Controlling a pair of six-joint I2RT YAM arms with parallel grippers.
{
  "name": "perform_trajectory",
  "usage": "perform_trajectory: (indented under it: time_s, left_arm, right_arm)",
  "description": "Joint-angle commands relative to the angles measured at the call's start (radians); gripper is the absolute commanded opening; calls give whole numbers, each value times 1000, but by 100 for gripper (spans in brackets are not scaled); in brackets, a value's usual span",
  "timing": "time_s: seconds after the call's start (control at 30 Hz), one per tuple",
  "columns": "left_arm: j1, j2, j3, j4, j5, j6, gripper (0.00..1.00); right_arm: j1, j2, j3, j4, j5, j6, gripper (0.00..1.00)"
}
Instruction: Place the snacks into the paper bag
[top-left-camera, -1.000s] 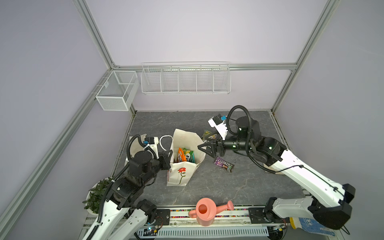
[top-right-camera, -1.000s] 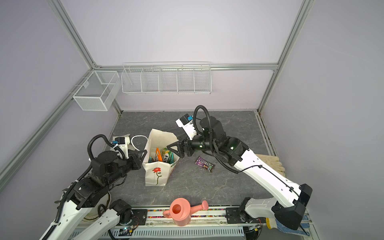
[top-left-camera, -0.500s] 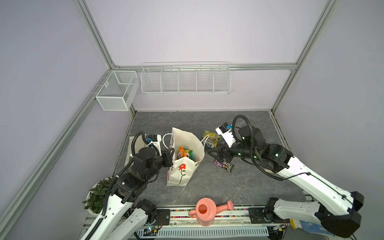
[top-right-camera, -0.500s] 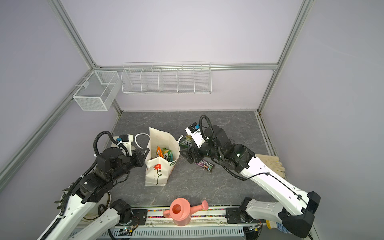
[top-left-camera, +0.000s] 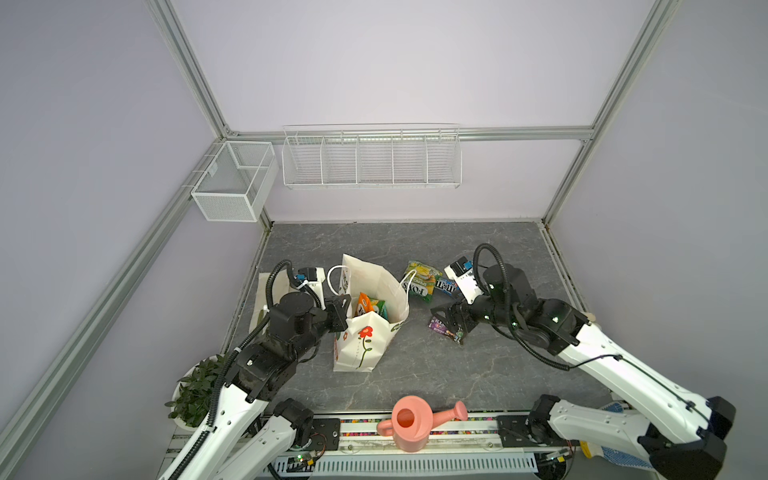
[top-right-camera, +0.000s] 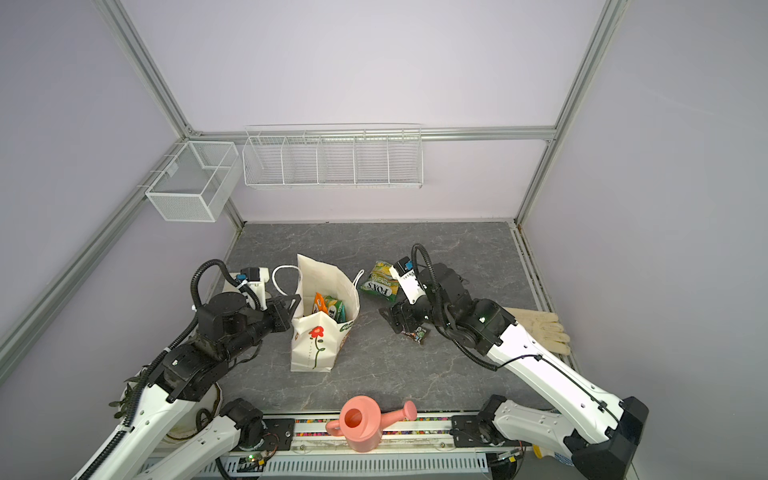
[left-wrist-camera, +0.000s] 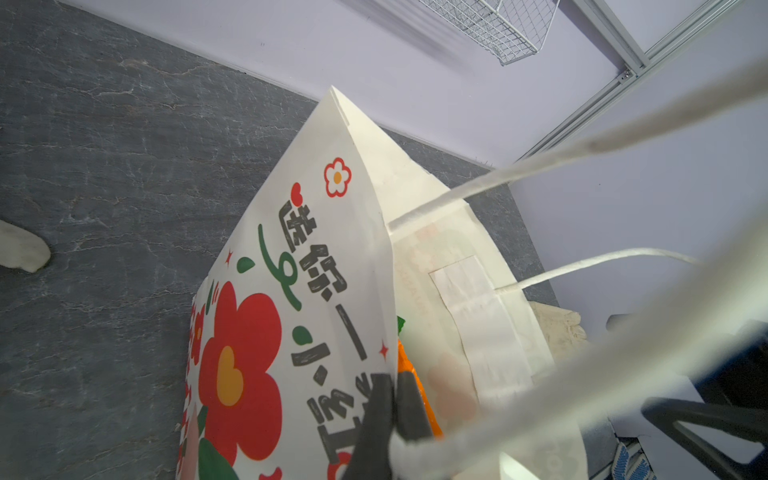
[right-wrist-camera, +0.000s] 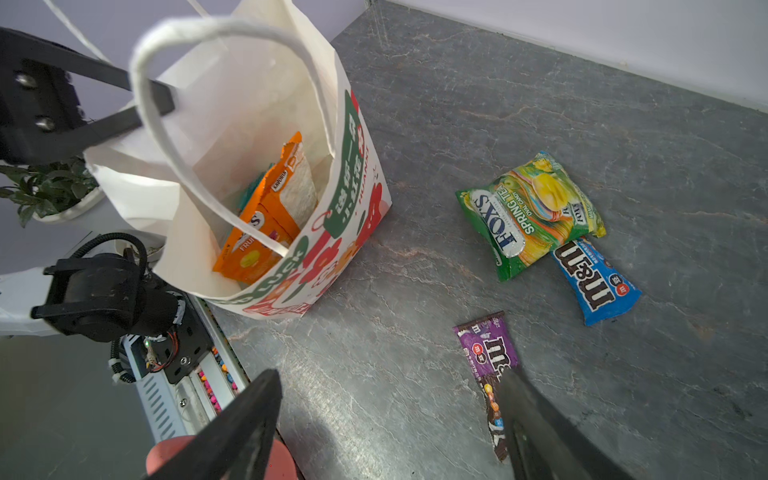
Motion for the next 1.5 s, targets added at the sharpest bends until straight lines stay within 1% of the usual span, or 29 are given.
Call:
perform_trajectory:
  time_s: [0.0,0.4,0.57,0.6,0.83,1.23,1.47]
  left_arm:
    - [-2,-1,5,5,2,18,0]
    - [-1,-15,10,-15,-9,22,0]
    - [-1,-17,7,-15,-8,22,0]
    - [-1,-18,6,-15,-8,22,0]
    - [-1,-24,-2,-16,-10,23,0]
    - [-1,-50,-26,-18,-20,18,0]
    - [-1,-63,-40,-16,-19,16,0]
  right_arm:
    - [-23,-20,-42,13,-11,-2,85]
    - [-114,-8,-185,58,-41,8,87]
    - [-128,11,-198,54,-37,18,88]
    - [-131,14,-225,55,-36,21,89]
    - [-148,39,-268,81,-46,26,90]
    - [-186,164,-306,138,-57,32,90]
    - [-206,249,-298,143,-46,37,89]
